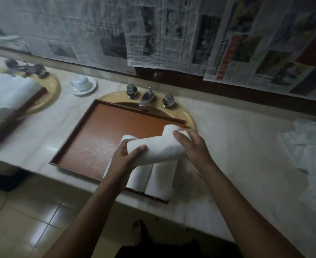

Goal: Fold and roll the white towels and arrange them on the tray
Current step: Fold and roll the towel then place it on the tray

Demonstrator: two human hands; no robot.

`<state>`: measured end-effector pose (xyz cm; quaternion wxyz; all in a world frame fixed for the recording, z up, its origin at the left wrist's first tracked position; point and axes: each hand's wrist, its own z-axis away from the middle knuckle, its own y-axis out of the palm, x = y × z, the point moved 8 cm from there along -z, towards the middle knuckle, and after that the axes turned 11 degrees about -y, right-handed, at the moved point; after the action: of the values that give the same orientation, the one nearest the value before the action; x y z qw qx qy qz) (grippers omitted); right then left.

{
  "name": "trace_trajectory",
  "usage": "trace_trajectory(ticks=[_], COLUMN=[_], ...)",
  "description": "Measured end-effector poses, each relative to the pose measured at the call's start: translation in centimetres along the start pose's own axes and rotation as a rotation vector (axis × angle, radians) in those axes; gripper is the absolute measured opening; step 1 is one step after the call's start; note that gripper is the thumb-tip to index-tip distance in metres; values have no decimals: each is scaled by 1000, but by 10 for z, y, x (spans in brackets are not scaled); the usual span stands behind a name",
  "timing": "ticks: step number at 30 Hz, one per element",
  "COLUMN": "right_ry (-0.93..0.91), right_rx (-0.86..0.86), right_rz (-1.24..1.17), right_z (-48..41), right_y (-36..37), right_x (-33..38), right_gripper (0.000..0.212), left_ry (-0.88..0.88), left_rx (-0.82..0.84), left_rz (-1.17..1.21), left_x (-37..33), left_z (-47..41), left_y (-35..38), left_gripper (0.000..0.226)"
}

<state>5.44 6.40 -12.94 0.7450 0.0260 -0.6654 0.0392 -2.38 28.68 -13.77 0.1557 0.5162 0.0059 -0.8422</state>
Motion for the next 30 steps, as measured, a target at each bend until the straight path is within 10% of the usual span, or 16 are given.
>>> trace_trajectory(ticks=[13, 20, 30], right_ry=[-166, 46, -46], right_rx=[353, 543, 733], right_rz=[476, 930, 947], right_z=[-104, -127, -122], right_y=[237, 288, 280], right_x=[5, -62, -59], right_gripper=[39, 105, 39], left_ry=[-14, -122, 14], left_rx=[-309, -203, -147], left_rz=[-292, -720, -895], left_x=[-8, 24, 4], left_z=[-23, -44, -63], left_y=[-184, -197, -183], left_gripper=[46, 47, 54])
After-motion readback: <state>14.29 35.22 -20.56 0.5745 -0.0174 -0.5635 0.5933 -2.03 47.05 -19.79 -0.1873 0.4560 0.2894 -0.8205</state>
